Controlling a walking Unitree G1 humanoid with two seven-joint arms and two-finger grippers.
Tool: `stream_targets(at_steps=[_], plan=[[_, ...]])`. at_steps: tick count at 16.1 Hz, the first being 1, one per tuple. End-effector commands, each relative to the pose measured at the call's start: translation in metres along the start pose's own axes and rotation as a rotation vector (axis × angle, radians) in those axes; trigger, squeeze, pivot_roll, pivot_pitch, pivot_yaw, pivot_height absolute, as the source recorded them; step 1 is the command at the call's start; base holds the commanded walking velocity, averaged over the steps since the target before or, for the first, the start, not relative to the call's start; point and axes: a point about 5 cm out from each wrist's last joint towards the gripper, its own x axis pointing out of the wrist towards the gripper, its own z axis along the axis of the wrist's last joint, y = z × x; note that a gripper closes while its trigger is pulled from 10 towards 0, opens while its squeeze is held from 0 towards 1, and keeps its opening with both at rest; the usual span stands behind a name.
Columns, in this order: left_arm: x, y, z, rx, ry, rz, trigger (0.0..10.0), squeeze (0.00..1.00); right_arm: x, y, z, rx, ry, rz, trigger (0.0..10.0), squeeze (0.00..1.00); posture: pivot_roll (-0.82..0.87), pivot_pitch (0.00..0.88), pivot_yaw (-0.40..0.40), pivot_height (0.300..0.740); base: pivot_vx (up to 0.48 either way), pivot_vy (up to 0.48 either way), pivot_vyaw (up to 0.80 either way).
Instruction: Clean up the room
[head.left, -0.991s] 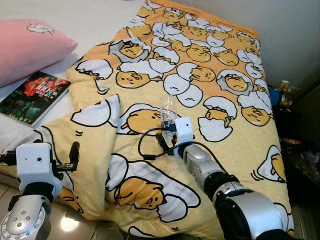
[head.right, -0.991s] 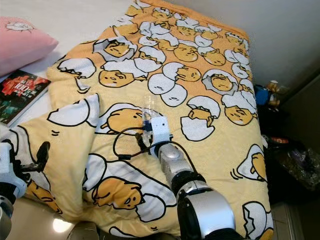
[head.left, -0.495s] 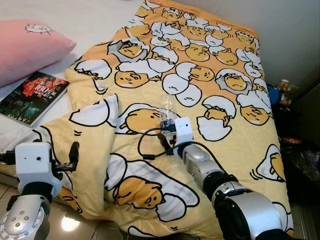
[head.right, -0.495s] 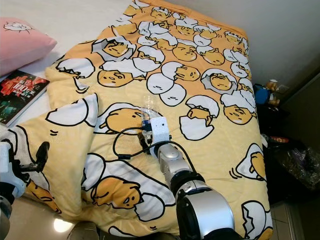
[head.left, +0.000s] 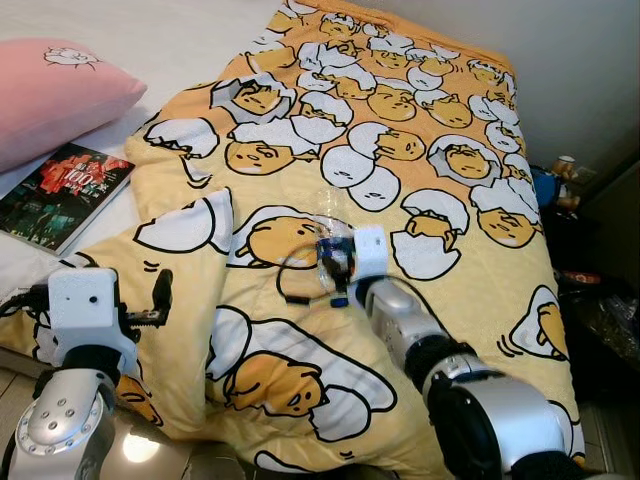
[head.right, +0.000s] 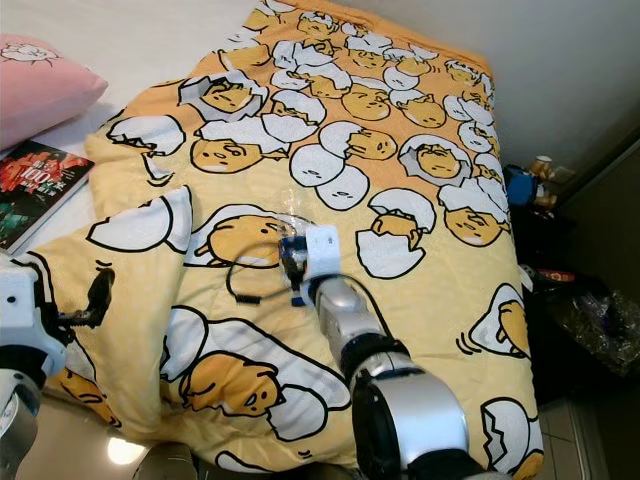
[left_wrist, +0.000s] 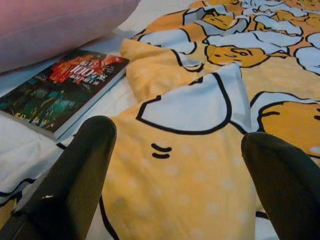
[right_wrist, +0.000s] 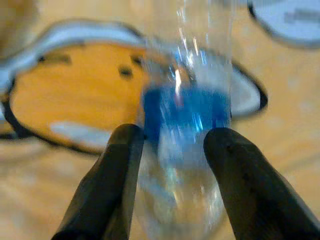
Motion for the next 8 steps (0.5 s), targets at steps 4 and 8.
stream_targets(at_steps=[4,8], plan=[[0.005,-0.006,-0.004,-0.013,0.008,-0.012,10.0,0.0,0.005,0.001,0.059,0.043,-0.241,0.022,0.0,0.06,0.5,0.114,-0.215,0.74,0.0,0.0,0.0],[0.011,-0.01,-0.003,-0.018,-0.002,-0.023,10.0,0.0,0.004,-0.007,0.089,-0.002,-0.348,-0.062,0.0,0.0,0.48,0.098,-0.215,0.74,0.0,0.0,0.0]])
